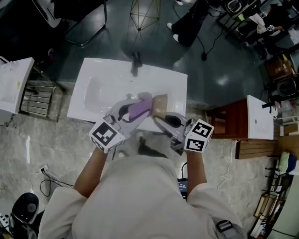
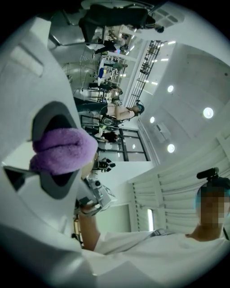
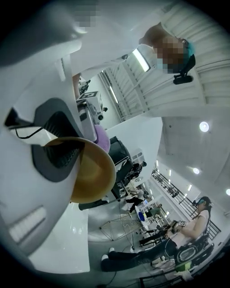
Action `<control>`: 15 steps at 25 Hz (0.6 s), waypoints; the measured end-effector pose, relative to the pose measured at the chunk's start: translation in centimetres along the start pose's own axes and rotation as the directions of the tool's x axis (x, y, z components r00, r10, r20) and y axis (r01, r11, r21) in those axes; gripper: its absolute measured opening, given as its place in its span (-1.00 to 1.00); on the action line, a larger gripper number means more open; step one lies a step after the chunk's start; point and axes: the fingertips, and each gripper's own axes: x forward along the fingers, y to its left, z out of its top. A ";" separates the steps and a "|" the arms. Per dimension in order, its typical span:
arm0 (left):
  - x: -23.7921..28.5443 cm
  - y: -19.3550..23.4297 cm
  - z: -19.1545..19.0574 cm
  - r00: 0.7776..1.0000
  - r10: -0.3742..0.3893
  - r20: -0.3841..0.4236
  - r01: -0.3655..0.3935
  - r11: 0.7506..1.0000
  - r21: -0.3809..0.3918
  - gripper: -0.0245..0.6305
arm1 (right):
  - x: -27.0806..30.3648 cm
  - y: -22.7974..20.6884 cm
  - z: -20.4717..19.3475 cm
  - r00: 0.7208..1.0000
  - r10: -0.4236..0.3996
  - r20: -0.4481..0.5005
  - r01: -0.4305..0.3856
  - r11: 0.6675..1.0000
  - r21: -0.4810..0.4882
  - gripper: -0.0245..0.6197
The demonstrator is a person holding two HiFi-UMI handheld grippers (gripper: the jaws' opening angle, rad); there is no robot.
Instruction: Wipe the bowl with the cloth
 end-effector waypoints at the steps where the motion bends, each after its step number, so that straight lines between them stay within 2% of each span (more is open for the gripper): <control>1: -0.2 0.2 0.0 1.000 0.013 0.003 -0.013 1.000 0.004 -0.56 | 0.1 0.3 -0.1 1.000 0.012 -0.003 -0.012 1.000 0.000 -0.89; 4: -0.3 1.0 0.0 0.998 0.054 -0.009 -0.054 0.998 0.039 -0.56 | 0.3 1.6 -0.1 0.998 0.057 0.001 -0.057 0.998 0.001 -0.88; 7: -0.2 1.3 -0.4 0.996 0.073 -0.058 -0.066 0.992 0.109 -0.56 | 0.3 2.4 0.5 0.994 0.101 0.036 -0.101 0.995 0.012 -0.88; 11: -0.2 1.0 -1.7 0.992 0.045 -0.116 -0.027 0.989 0.146 -0.56 | -0.3 2.2 1.9 0.986 0.113 0.121 -0.122 0.990 0.065 -0.88; 15: -0.1 -0.5 -2.6 0.989 -0.015 -0.144 0.038 0.987 0.155 -0.56 | -0.9 0.9 2.8 0.981 0.069 0.180 -0.089 0.990 0.105 -0.89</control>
